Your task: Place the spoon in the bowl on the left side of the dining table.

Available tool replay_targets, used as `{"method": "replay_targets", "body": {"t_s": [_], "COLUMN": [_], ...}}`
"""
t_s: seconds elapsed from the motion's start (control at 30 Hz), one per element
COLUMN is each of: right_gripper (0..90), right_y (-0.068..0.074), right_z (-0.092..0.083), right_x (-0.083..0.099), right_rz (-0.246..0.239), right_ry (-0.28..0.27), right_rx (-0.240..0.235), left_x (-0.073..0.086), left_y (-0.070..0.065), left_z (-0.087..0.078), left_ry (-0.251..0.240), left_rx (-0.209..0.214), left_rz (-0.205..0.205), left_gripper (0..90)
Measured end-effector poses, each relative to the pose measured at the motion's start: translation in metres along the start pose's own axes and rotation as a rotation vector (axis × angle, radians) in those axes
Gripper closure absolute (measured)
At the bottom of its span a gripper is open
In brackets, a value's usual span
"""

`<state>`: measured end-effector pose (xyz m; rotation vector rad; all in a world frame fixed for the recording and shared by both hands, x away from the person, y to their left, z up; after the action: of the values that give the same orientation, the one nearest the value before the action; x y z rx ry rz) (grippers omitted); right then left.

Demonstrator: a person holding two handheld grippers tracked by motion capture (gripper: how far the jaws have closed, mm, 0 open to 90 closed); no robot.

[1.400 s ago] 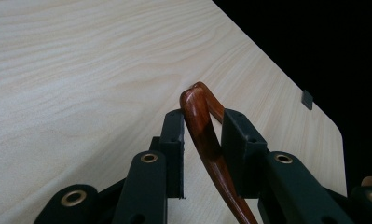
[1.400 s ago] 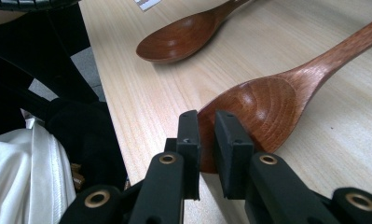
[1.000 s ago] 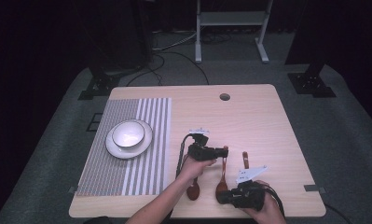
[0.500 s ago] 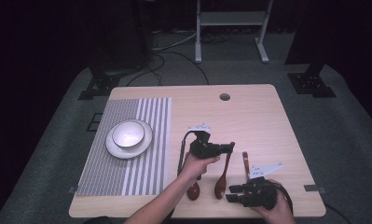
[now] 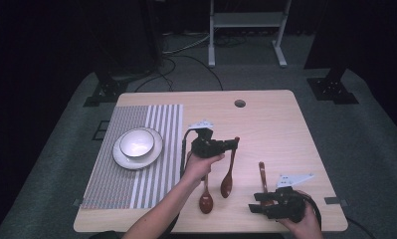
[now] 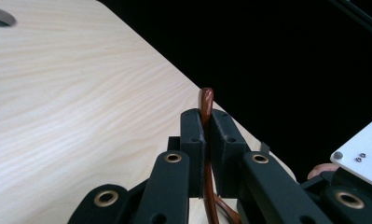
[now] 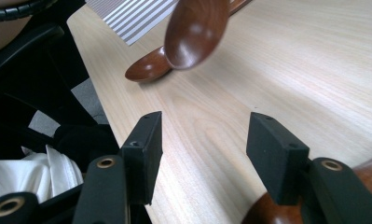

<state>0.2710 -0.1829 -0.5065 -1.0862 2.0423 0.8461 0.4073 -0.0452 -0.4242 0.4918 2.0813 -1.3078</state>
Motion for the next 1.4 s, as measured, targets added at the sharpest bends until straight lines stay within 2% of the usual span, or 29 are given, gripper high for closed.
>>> {"method": "replay_targets", "body": {"t_s": [0.07, 0.3, 0.8, 1.4], "right_gripper": [40.9, 37.2, 35.9, 35.7], "right_y": [-0.002, -0.007, -0.011, -0.014], "right_z": [-0.002, -0.006, -0.011, -0.013], "right_x": [0.001, 0.004, 0.006, 0.008], "right_rz": [0.002, 0.025, 0.044, 0.045], "right_ry": [-0.001, -0.014, -0.029, -0.026], "right_rx": [0.010, 0.002, 0.012, 0.027], "left_x": [-0.007, -0.023, -0.041, -0.062], "left_y": [0.002, 0.006, 0.010, 0.025], "left_z": [-0.008, -0.027, -0.049, -0.079], "left_ry": [-0.016, -0.051, -0.085, -0.153], "left_rx": [-0.015, -0.039, -0.072, -0.118], "left_rz": [0.008, 0.022, 0.037, 0.015], "left_gripper": [84.4, 84.4, 84.4, 84.4]}}
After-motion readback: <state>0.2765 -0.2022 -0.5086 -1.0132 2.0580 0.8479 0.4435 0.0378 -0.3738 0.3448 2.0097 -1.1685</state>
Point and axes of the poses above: each handheld gripper's, and its own axes: z roughly forward along the jaws, x roughly out of its underside, y roughly to its left, the point moved 8 cm from there along z, roughly forward along the jaws, and after that the axes turned 13 degrees about -z, right-handed, at the moved point
